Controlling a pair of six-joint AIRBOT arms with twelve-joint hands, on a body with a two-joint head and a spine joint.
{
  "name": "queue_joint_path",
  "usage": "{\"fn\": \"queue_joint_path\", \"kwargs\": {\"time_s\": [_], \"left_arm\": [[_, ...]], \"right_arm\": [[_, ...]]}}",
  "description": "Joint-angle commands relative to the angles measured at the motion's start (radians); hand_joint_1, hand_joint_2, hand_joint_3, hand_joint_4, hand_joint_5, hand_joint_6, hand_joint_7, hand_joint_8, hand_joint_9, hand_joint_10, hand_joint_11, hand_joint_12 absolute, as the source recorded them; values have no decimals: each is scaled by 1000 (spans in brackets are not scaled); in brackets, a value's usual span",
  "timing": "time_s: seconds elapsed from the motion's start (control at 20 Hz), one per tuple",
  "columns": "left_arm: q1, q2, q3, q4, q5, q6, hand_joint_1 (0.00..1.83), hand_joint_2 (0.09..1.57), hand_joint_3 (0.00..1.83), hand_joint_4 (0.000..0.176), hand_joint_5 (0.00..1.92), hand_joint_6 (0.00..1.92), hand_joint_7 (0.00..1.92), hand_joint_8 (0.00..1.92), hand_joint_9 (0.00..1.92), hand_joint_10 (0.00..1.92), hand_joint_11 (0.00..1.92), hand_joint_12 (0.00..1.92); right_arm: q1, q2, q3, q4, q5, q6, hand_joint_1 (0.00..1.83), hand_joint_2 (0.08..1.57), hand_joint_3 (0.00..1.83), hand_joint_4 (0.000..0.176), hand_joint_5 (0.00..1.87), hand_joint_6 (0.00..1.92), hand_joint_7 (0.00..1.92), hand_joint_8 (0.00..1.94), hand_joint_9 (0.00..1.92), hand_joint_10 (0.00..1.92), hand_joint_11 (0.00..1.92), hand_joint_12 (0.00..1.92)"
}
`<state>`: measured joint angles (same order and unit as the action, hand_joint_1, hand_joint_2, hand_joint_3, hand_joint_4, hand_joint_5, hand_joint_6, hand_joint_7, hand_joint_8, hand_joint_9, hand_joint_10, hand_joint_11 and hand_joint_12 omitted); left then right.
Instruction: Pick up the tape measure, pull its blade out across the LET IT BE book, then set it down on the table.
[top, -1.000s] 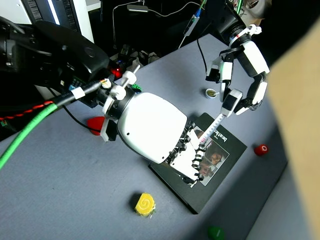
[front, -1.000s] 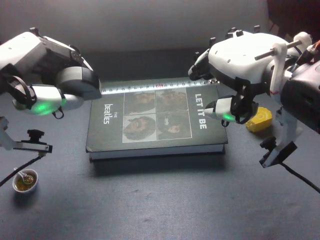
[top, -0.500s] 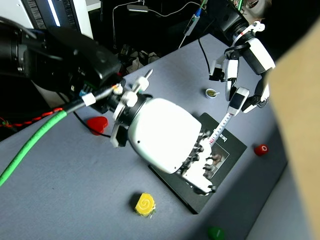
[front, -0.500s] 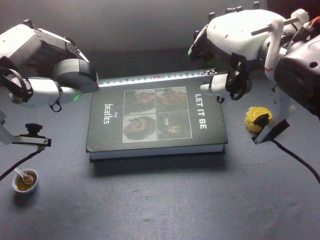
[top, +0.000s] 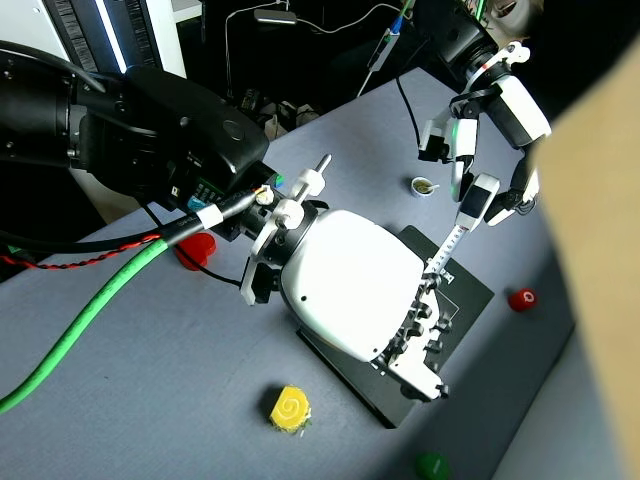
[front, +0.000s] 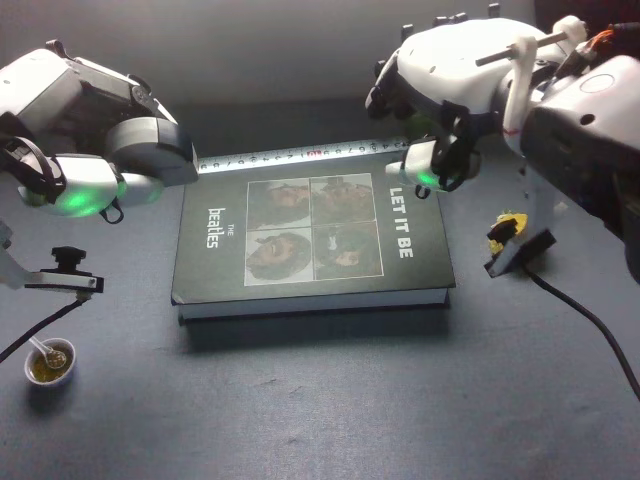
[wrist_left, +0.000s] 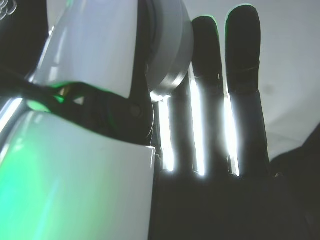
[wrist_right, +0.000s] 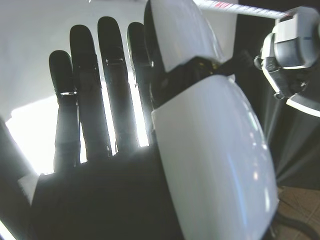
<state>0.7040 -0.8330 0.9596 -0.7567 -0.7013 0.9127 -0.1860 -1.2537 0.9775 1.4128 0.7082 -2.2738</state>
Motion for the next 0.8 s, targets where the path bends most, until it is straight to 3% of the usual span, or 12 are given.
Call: {"fn": "queue_joint_path", "kwargs": {"time_s": [0.0,0.75], "left_arm": [[-15,2,5,24,-113,-16,1387,1081,0,0,1065,671,1092,843,903,1243,813,1121],[-11,-3,7,45,-125,-43,1387,1081,0,0,1054,674,1102,838,899,1245,812,1121]], "right_arm": [[5,0,3,-75,37,9,1071,1092,0,0,743,15,829,15,726,46,219,1121],[-4,-21,33,-119,46,14,1082,1092,0,0,757,11,844,12,714,28,203,1117]]}}
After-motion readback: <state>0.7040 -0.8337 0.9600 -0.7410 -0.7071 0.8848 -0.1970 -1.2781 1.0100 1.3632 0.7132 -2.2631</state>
